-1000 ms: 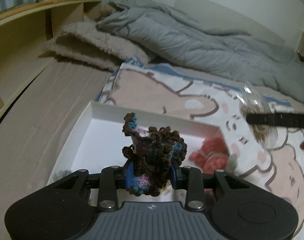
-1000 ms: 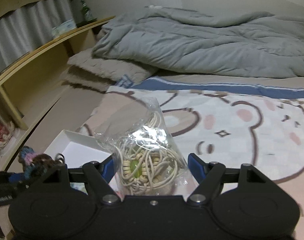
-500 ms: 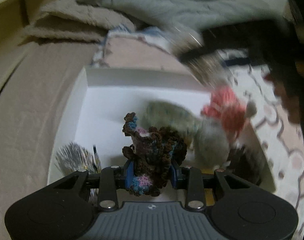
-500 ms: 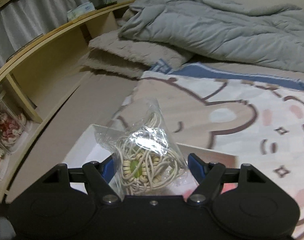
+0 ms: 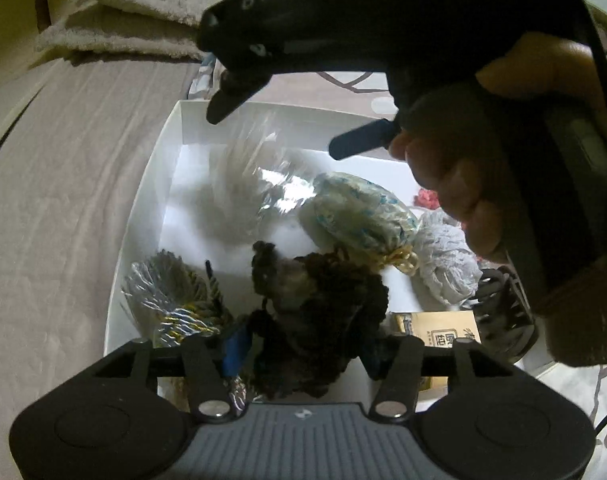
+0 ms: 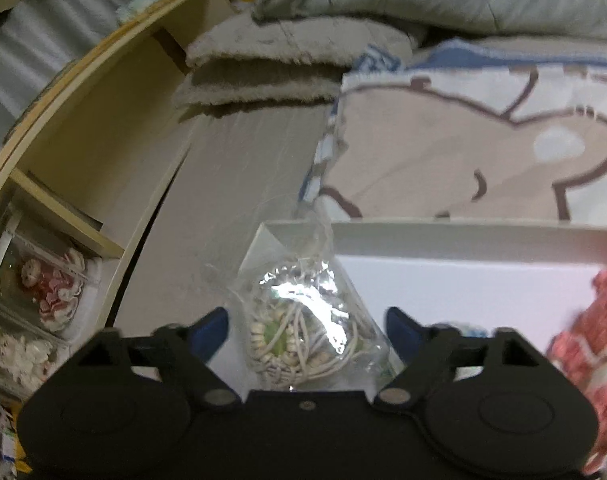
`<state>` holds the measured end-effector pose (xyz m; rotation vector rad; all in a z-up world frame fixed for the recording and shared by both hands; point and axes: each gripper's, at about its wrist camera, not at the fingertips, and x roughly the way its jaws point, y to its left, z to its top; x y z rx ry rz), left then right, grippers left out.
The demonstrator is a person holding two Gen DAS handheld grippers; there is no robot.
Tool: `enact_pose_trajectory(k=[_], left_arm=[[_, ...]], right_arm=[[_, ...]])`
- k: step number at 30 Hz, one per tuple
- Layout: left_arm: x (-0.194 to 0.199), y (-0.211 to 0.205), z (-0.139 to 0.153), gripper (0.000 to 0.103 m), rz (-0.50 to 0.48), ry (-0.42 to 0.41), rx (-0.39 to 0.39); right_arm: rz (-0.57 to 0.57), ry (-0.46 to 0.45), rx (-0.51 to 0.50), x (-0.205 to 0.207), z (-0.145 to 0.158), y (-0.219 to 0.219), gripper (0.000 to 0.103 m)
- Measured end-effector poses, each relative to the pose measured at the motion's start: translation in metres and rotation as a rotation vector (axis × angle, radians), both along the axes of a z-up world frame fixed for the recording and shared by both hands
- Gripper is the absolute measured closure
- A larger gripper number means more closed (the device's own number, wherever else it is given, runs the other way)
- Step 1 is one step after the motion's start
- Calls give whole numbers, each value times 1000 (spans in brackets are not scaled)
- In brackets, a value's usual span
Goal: Organize objects
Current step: 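Open the right tool to drop the cord bag while the left tool lowers the crocheted piece into the box, then open the left tool to release the crocheted piece and withdraw both tools upward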
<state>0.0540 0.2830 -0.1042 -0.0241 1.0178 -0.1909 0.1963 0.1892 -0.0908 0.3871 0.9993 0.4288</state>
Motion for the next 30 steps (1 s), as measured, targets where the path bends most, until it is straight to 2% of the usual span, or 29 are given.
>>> enact_pose_trajectory(k=[6,10,12,14,15,22,30], left_arm=[[0,0,3,44,11,-4,-8],[0,-1,6,38,13,-13,-2],[-1,-1,8,34,17,-15,-5],[-2,-3,11,23,26,-20,-1],[-2,-4,13,21,33,-23,3],[-7,-9,28,20,71,-48,5],[-15,-22,47,12,106,-94,15]], right_arm=[[15,-18,-58,-3,-1,-4,10],[29,-46,-89,-6,2,-14,10],[40,-61,-106,-8,4,-19,10],[51,-69,-110,-10,6,-25,10],[57,-74,-111,-12,7,-27,10],[97,-120,-119,-25,24,-44,10],[140,-192,-127,-49,50,-68,10]])
